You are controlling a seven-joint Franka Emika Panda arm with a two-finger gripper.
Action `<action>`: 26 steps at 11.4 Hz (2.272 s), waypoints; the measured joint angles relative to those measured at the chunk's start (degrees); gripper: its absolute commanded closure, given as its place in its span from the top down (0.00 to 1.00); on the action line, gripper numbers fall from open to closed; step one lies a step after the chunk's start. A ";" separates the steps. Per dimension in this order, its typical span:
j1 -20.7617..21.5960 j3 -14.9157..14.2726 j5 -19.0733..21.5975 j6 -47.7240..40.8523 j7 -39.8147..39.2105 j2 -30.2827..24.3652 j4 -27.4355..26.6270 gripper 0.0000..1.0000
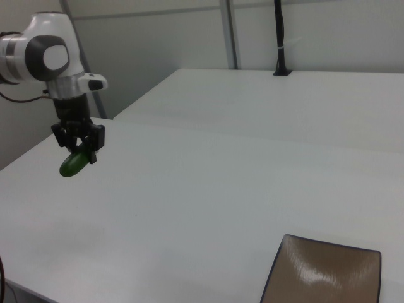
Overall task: Cucumber placed on a ceramic plate
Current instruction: 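Lift the cucumber and carry it to the brown square plate, then lower the cucumber onto the plate and open the gripper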
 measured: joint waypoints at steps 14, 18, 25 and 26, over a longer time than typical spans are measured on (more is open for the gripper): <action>-25.57 -9.81 -1.23 10.17 -27.52 3.25 2.98 0.00; -33.29 -9.81 -1.62 21.99 -33.94 11.31 2.96 0.02; -42.56 -9.80 -1.72 32.25 -46.33 23.31 3.13 0.06; -43.14 -9.79 -1.72 33.69 -46.86 24.33 3.14 0.12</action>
